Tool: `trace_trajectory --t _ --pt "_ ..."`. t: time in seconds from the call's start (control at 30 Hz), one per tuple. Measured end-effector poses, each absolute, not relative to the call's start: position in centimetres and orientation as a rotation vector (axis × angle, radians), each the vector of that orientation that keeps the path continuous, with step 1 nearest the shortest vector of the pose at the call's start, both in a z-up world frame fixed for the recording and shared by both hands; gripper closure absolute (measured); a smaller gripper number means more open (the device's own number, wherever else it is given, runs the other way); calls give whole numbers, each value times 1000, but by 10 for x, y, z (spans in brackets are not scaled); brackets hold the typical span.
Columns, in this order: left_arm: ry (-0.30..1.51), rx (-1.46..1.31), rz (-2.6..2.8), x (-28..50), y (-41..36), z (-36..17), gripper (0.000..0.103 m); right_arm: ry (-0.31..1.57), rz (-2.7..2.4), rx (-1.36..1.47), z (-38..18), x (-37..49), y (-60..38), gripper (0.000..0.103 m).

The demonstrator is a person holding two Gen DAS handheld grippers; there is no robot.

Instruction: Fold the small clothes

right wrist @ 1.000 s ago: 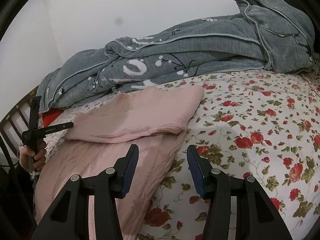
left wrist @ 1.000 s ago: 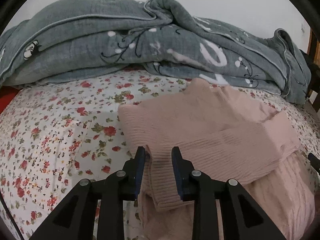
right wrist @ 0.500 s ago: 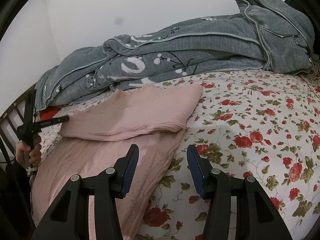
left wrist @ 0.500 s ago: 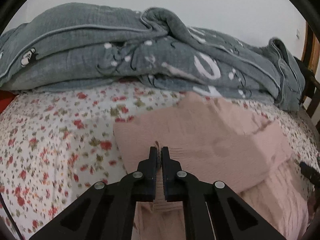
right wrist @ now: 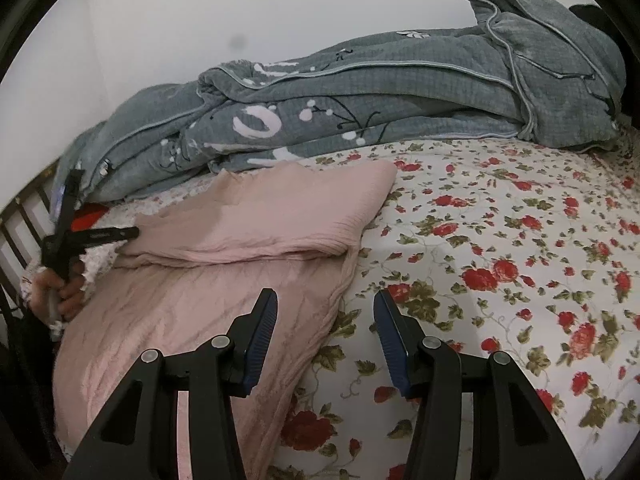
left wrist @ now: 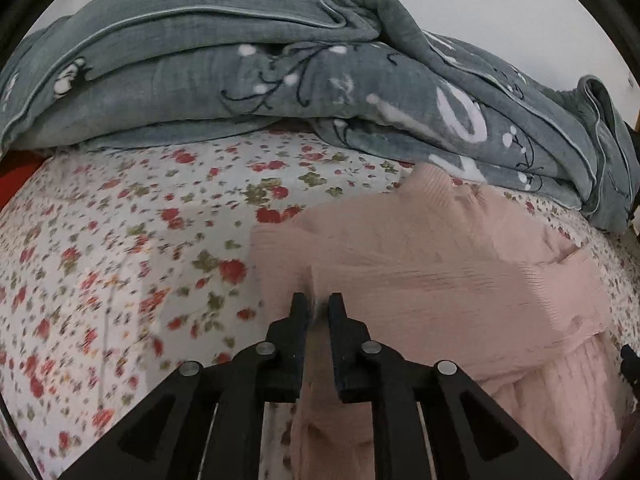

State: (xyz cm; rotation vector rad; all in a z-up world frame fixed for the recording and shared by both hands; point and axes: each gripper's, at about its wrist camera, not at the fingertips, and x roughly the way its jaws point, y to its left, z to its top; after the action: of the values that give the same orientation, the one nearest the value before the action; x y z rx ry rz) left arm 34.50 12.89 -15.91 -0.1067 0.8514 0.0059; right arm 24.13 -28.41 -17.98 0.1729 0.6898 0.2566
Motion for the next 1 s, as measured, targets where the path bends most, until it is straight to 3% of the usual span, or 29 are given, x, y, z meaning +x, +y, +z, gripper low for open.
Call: trace_trajectory --t 0.17,0.23,0.37,0.43,0.47,0.73,1.0 --pt "862 -103 24 309 134 -148 91 642 166 81 -165 212 -275 53" --pt "861 -116 15 288 135 -144 80 638 151 56 -160 197 -273 52" --pt "847 -148 -11 241 135 -138 68 667 142 50 -156 165 -273 52" --pt "842 -158 -18 218 133 -136 40 649 92 52 -153 147 -274 52" --pt "828 -160 -19 205 132 -135 37 653 85 60 -153 138 -276 52" --pt "807 -171 -29 121 126 -136 36 709 145 162 -158 74 -286 52" --pt "861 -194 -76 69 116 -170 36 722 252 145 -175 36 -252 52"
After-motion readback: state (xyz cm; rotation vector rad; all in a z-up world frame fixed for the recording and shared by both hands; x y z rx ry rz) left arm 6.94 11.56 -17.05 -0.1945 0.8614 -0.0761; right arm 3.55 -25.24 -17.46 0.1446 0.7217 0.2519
